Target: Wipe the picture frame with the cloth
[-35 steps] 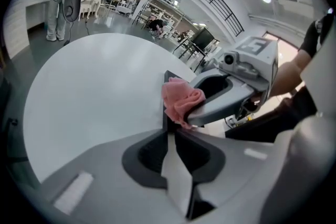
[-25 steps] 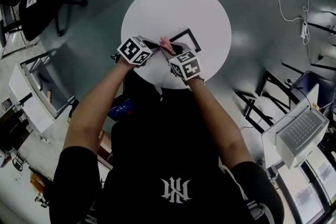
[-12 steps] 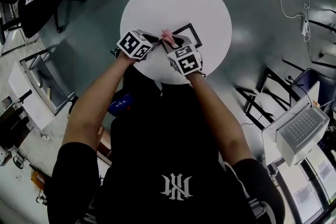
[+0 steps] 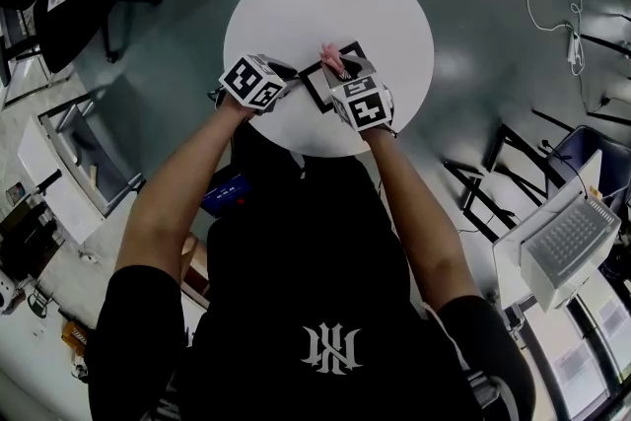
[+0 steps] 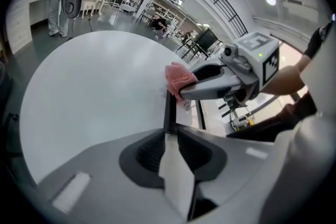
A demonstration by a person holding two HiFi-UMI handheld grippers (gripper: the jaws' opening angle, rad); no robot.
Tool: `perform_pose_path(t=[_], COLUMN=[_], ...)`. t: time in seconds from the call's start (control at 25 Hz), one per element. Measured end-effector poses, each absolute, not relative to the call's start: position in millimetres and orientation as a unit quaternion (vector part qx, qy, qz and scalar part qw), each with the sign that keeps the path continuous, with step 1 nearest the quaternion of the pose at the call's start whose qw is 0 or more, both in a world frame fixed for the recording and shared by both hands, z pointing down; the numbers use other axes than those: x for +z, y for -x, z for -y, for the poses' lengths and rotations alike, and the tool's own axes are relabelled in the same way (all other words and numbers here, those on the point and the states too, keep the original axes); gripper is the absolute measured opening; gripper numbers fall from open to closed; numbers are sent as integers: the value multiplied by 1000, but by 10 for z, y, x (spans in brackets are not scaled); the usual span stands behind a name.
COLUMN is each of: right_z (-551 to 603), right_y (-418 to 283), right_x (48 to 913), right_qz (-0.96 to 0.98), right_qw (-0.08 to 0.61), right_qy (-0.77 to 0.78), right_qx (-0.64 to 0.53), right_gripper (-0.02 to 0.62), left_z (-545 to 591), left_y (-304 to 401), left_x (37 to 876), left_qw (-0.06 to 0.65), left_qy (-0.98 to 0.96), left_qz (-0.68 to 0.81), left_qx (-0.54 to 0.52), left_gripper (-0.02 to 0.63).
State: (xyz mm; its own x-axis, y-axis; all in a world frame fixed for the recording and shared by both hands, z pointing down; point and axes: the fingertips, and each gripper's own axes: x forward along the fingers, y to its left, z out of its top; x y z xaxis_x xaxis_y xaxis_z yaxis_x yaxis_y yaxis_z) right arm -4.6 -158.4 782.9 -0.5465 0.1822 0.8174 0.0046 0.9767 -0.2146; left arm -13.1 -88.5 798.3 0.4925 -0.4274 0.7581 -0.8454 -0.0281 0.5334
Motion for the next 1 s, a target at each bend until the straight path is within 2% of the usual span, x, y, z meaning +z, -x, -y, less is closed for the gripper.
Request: perform_pose_path(t=[0.6, 0.84, 1.0], right_z=[2314, 1601, 1206], right_y=[-216, -23, -11], right_x=[7772, 7517, 7652], right_qz=[866, 889, 875], right_qw=[491, 437, 449], right_qy=[-50, 52, 99], right_qx=[74, 126, 150], right_gripper=[83, 83, 83], left_z=[1013, 1010, 1029], left_y=[142, 137, 116], left_x=[8006, 8006, 8013], left_qw=[536, 538, 537], left_qy=[-683, -681, -679], left_qz=[460, 459, 458], left_qx=[185, 193, 201], left_gripper=[80, 80, 81])
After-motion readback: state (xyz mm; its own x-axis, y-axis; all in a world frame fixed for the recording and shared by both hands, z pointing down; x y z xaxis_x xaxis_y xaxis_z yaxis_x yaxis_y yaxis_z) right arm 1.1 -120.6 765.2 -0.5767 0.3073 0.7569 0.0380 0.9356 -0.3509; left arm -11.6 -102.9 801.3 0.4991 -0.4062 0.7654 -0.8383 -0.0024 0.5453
